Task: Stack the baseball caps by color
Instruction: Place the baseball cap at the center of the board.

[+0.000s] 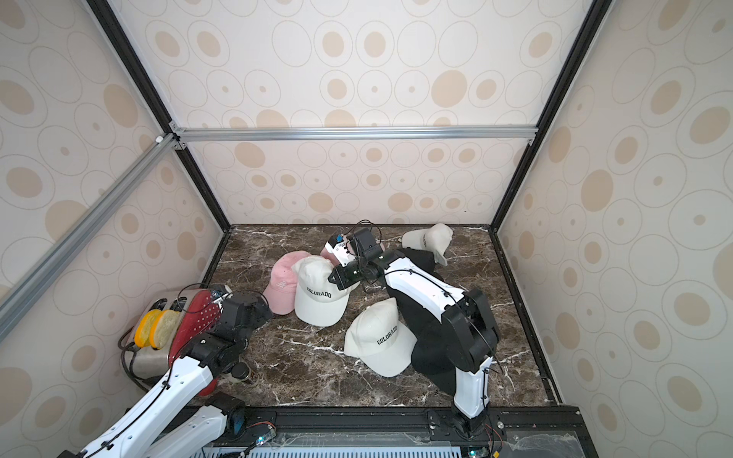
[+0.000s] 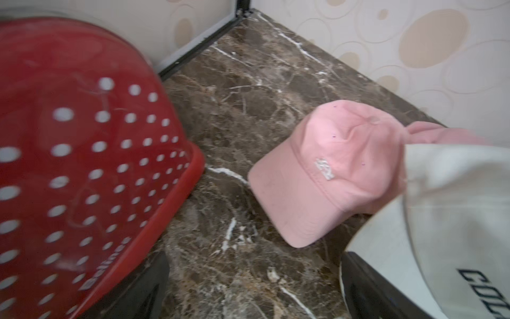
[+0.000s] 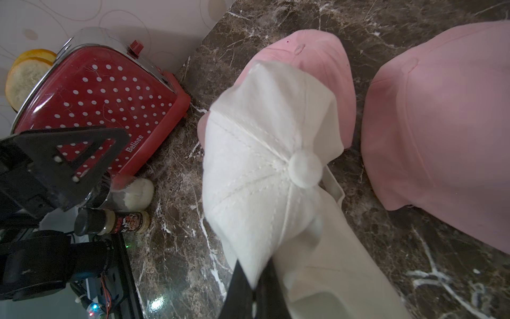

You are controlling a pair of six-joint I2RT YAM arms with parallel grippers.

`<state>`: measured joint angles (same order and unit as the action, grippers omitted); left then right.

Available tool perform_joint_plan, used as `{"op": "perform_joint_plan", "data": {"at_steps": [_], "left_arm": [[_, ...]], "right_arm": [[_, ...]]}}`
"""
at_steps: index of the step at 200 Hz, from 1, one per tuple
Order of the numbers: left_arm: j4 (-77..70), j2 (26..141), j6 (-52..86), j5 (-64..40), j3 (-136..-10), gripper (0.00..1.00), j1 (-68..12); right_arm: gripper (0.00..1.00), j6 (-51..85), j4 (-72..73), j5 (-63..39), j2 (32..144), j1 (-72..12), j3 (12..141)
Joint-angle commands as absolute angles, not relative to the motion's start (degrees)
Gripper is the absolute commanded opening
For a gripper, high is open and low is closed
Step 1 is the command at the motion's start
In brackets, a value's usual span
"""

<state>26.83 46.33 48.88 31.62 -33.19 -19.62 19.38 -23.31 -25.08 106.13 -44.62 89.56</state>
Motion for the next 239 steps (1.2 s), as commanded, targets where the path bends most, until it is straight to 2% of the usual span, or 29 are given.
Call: {"op": "perform_joint_plan", "data": {"at_steps": [1,33,67,104,149,190,239], "left_arm": [[29.4,43.6,51.2,38.7,-33.1,0.99,-19.3],[27.1,43.0,50.3,34.0,-32.9,0.99,-19.3],[21.8,41.7,48.6,27.6,-30.8,0.99,-19.3],[21.3,41.9,48.1,26.6,-29.9,0.99,-19.3],[18.5,42.1,46.5,22.7,-28.8,0.99,-19.3],[16.5,40.9,47.4,21.4,-27.2,0.99,-19.3],[16.0,40.4,45.4,18.3,-27.3,0.99,-19.3]], "right_arm": [[0.0,24.0,-25.7,-24.0,103.2,-45.2,88.2],[0.0,23.4,-29.6,-32.8,102.6,-47.0,85.5],[0.0,19.9,-30.3,-34.4,102.4,-49.1,82.3],[0.0,17.9,-28.7,-40.1,104.7,-51.0,81.2],[0.0,20.8,-25.2,-31.4,108.3,-51.5,80.7],[0.0,23.4,-19.4,-31.6,112.5,-51.4,81.5],[0.0,14.9,-29.6,-23.9,118.9,-50.6,89.9]]}}
